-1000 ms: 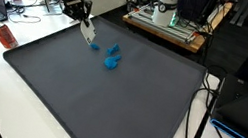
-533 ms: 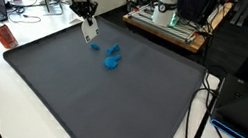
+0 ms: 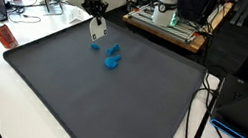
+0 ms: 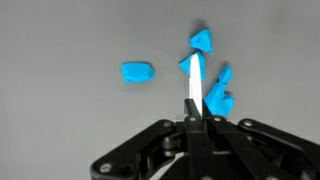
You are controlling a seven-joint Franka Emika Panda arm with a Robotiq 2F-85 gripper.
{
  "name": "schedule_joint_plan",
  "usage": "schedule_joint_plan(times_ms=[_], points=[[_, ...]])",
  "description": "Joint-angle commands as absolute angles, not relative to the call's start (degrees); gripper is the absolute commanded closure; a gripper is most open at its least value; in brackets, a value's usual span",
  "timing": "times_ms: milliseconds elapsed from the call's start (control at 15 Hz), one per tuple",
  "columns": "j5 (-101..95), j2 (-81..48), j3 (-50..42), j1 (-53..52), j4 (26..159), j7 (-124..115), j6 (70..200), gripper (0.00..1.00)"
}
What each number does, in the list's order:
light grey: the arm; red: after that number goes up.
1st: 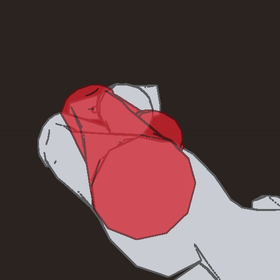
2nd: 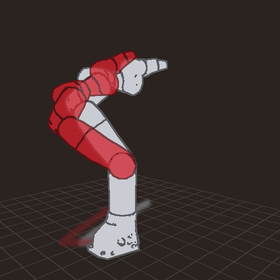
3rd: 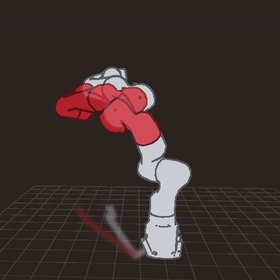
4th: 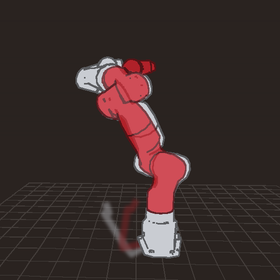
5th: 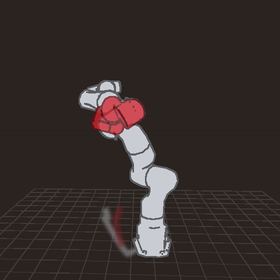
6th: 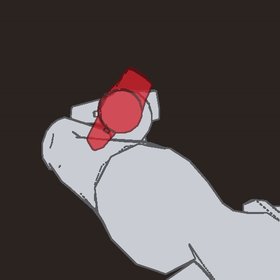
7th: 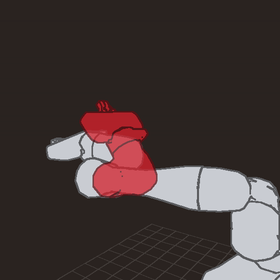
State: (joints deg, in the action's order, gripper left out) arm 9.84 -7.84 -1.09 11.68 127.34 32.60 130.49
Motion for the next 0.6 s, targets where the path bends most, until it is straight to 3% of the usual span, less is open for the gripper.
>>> schedule_joint_plan(times_ms=[0, 533], points=[[13.64, -1.78, -1.96, 10.57, 135.52, 32.83, 136.53, 0.99], [17.19, 6.16, -2.44, 7.25, 146.68, 29.72, 147.01, 0.99]])
